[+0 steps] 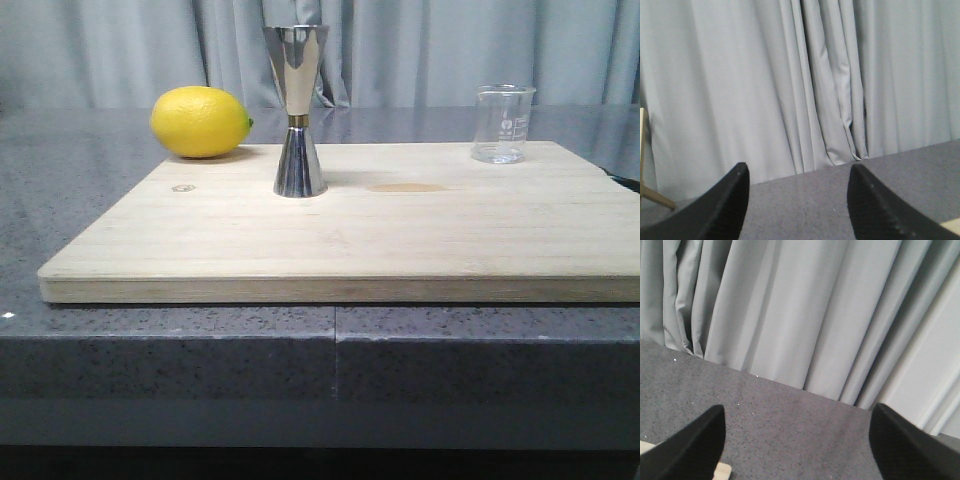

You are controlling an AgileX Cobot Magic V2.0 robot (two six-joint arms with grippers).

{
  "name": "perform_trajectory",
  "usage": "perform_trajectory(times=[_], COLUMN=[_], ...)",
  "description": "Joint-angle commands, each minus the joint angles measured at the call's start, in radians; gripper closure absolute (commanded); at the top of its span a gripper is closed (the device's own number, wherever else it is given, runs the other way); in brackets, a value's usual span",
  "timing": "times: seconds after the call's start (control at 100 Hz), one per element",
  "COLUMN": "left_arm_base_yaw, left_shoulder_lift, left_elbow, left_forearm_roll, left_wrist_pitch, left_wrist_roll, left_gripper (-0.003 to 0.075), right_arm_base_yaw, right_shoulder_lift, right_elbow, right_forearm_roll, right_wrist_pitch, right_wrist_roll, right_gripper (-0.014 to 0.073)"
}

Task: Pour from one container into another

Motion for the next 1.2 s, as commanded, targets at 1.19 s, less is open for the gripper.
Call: perform_trajectory(times=[1.19], left_arm_base_yaw=[-0.048], left_shoulder_lift=[-0.462], left_elbow=[0.526], left_forearm_roll=[-0.048], left_wrist_pitch=[-0.005], left_wrist_roll=[-0.106], left_gripper=[0.0337], right_arm_base_yaw=[-0.007], right_shoulder_lift=[-0.785], right_elbow=[0.528], right_forearm_roll=[0.176], right_wrist_pitch=[0.243], right_wrist_roll=[-0.006], right_gripper=[0.006])
